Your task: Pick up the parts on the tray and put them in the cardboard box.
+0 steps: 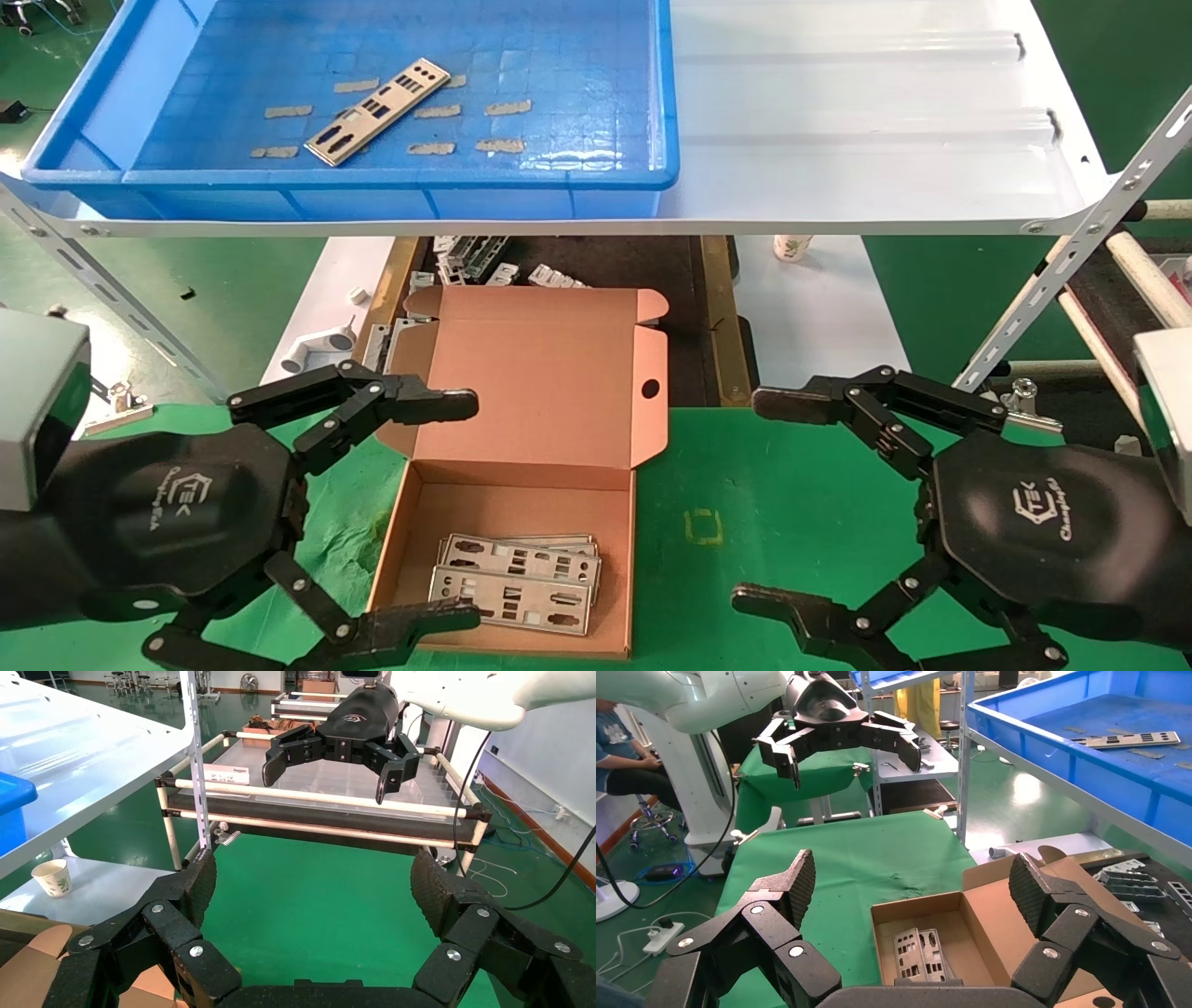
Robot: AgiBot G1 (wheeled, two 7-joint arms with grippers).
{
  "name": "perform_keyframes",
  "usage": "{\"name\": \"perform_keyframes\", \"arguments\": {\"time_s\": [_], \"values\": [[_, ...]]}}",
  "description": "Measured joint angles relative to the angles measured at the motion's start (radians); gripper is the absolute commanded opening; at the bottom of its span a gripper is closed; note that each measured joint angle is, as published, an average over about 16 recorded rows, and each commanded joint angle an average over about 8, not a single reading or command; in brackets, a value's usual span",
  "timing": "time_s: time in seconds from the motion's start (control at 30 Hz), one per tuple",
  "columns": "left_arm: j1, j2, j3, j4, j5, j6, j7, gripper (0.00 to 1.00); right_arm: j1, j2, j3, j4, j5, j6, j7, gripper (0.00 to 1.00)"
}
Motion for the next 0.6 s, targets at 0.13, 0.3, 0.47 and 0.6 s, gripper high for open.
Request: {"name": "perform_keyframes", "arguments": {"time_s": [0.13,0.3,0.47,0.6], "values": [[-0.001,0.001,0.002,0.001,0.001,-0.001,0.001,1.0,0.0,0.0,0.0,0.0,0.0,0.0,0.0,1.0],[-0.002,0.001,0.003,0.002,0.002,-0.001,0.001,1.0,0.0,0.0,0.0,0.0,0.0,0.0,0.0,1.0],[-0.003,0.001,0.004,0.003,0.003,-0.002,0.002,1.0,0.0,0.0,0.0,0.0,0.0,0.0,0.0,1.0],[-0.003,0.002,0.005,0.003,0.003,-0.002,0.002,1.0,0.0,0.0,0.0,0.0,0.0,0.0,0.0,1.0]]}}
